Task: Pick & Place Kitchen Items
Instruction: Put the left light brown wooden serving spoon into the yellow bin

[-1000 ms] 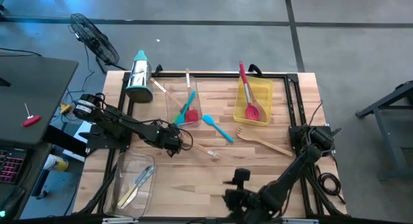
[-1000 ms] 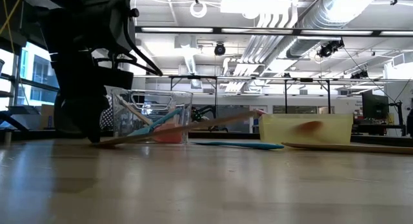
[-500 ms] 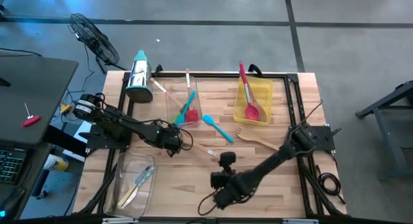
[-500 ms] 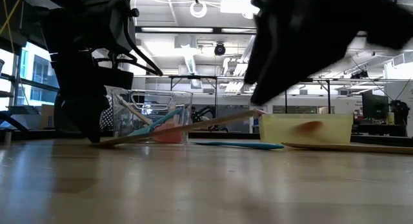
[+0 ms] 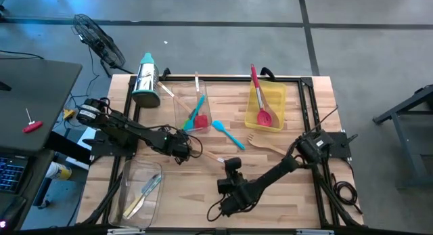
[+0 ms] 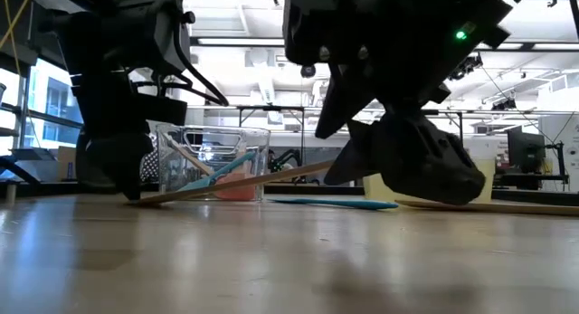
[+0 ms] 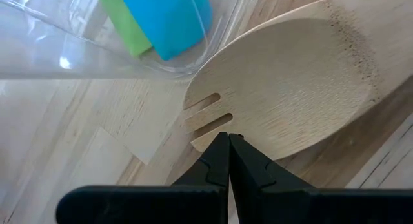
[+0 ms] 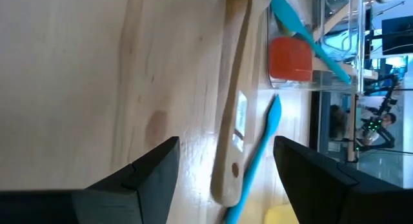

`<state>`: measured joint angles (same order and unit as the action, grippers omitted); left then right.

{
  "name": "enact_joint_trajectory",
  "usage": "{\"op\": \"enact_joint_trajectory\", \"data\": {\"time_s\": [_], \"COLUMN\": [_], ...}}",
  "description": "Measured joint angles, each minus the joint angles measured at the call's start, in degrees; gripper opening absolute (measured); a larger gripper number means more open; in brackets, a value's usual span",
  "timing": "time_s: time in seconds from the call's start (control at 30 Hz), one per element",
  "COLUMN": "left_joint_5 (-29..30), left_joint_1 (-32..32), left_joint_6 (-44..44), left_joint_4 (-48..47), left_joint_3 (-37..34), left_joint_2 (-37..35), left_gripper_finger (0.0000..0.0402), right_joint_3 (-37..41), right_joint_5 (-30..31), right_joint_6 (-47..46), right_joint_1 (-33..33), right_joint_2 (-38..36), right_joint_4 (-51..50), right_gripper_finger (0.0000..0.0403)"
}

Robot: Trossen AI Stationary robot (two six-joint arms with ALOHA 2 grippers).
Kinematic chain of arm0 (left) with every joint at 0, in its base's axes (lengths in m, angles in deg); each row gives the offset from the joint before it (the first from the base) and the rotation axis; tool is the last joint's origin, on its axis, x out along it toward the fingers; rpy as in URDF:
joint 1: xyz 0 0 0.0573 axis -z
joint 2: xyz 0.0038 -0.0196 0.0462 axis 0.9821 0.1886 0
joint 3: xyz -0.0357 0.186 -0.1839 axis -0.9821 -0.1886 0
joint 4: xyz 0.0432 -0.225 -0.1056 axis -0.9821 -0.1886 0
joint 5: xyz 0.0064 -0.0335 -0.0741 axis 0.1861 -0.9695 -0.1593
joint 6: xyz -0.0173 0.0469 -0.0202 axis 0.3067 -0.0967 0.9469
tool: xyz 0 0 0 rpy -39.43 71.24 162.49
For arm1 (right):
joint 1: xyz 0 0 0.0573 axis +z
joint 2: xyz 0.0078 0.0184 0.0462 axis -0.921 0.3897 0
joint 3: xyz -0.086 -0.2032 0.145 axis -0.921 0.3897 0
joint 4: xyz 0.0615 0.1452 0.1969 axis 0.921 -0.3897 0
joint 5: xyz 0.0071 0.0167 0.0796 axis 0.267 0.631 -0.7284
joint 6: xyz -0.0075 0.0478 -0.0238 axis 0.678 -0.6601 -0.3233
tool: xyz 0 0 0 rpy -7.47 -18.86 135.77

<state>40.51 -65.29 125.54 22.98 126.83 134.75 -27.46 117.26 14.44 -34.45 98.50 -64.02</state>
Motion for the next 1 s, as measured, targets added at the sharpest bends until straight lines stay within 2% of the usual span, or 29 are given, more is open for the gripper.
{"op": "enact_joint_trajectory", "data": {"time_s": [0.27, 0.43, 0.6, 0.77, 1.0], "left_joint_5": [-0.72, -0.73, -0.76, -0.98, -0.58], "left_joint_1": [-0.02, -0.02, -0.02, -0.02, 0.02], "left_joint_6": [0.00, 0.00, 0.00, -0.01, -0.07], "left_joint_4": [0.28, 0.28, 0.30, 0.30, 0.08], "left_joint_3": [0.00, 0.00, 0.00, 0.00, 0.07], "left_joint_2": [0.00, 0.00, 0.00, 0.00, -0.04], "left_gripper_finger": [0.0000, 0.0000, 0.0000, 0.0000, 0.0000], "right_joint_3": [0.00, 0.00, 0.00, 0.00, 0.00], "right_joint_5": [-1.42, -5.99, -6.63, -10.87, -10.00], "right_joint_6": [1.46, 2.39, 1.47, 0.30, -0.47], "right_joint_1": [-3.20, -5.69, -7.67, -8.73, -9.13], "right_joint_2": [-0.02, -0.02, -0.02, -0.02, -0.31], "right_joint_4": [0.31, 0.21, 0.21, 0.42, -0.89], "right_gripper_finger": [0.0243, 0.0243, 0.0233, 0.0169, 0.0026]}}
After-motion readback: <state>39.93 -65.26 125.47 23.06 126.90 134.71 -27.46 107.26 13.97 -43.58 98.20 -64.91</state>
